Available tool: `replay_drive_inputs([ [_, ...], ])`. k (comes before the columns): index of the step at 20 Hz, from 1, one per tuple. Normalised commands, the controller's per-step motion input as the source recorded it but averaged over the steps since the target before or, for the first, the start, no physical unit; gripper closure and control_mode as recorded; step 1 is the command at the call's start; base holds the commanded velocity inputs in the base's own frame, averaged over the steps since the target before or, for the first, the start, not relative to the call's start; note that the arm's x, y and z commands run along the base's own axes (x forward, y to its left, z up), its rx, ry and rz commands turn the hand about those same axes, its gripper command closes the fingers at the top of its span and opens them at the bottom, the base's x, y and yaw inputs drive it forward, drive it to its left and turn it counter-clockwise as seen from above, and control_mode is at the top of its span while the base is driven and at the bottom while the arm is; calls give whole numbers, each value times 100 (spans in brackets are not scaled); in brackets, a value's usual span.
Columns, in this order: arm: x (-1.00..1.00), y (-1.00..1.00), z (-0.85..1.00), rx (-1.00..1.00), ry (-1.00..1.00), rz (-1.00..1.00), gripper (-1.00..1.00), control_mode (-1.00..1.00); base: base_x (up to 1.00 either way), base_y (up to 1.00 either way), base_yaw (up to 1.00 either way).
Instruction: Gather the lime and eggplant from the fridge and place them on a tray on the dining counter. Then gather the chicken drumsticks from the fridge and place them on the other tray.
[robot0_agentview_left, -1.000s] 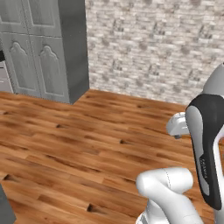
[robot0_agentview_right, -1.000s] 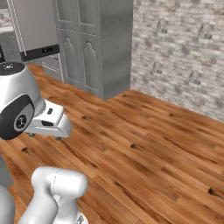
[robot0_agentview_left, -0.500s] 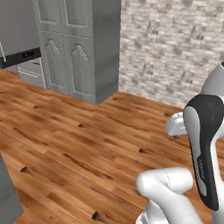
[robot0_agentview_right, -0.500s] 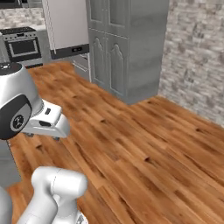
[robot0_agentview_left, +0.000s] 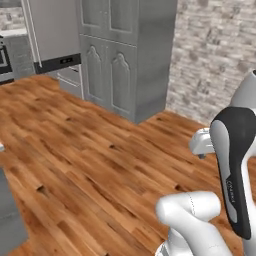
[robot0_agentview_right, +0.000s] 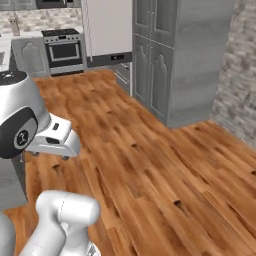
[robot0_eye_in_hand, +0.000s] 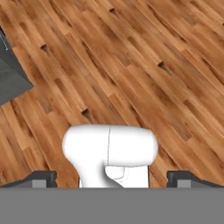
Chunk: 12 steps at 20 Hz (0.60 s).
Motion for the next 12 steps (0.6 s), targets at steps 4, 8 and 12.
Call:
replay_drive_inputs([
  [4, 0, 0, 0, 0, 0, 0, -100, 100, 58, -46, 36],
  [8, 0, 0, 0, 0, 0, 0, -100, 100, 63, -44, 34],
  [12, 0, 0, 0, 0, 0, 0, -100, 100, 67, -38, 33],
])
